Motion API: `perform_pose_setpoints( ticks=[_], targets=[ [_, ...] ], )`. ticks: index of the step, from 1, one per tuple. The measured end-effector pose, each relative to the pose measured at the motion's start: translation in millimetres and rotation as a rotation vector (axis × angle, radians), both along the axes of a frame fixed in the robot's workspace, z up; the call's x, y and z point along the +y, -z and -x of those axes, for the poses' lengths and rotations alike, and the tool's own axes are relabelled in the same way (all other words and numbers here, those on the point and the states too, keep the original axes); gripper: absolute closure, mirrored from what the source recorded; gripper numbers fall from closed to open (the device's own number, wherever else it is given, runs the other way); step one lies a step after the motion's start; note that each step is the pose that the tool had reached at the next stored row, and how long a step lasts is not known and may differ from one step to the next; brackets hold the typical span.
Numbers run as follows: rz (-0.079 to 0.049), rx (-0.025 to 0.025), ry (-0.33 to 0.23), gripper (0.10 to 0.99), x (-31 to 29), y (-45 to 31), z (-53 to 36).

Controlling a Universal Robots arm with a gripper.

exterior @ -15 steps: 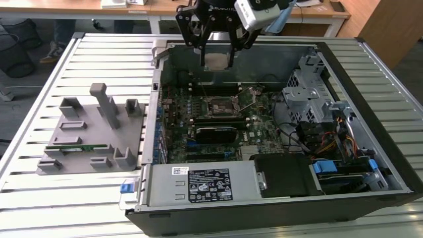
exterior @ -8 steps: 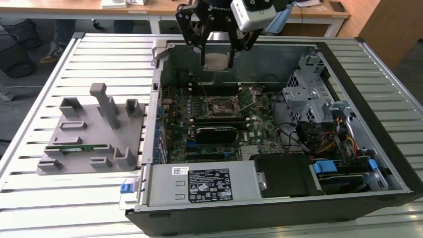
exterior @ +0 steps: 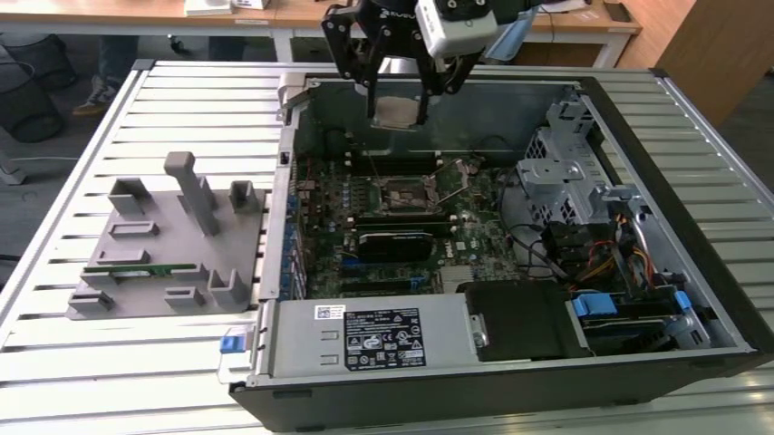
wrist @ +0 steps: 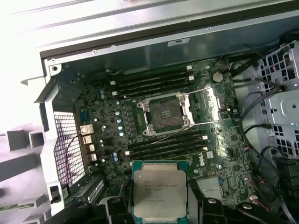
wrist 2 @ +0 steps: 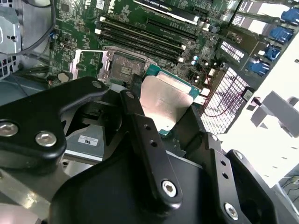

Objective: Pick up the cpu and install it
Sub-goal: 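Place the cpu into insertion slot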

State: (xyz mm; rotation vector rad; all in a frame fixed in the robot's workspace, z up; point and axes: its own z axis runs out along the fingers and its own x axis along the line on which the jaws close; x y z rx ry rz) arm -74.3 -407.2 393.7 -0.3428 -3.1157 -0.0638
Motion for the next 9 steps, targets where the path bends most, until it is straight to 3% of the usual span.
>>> perform_pose_setpoints(
  ticks=[9],
  targets=[
    [0.001,0.0000,0.084,0.541,1.5,0.0,0.0]
  ],
)
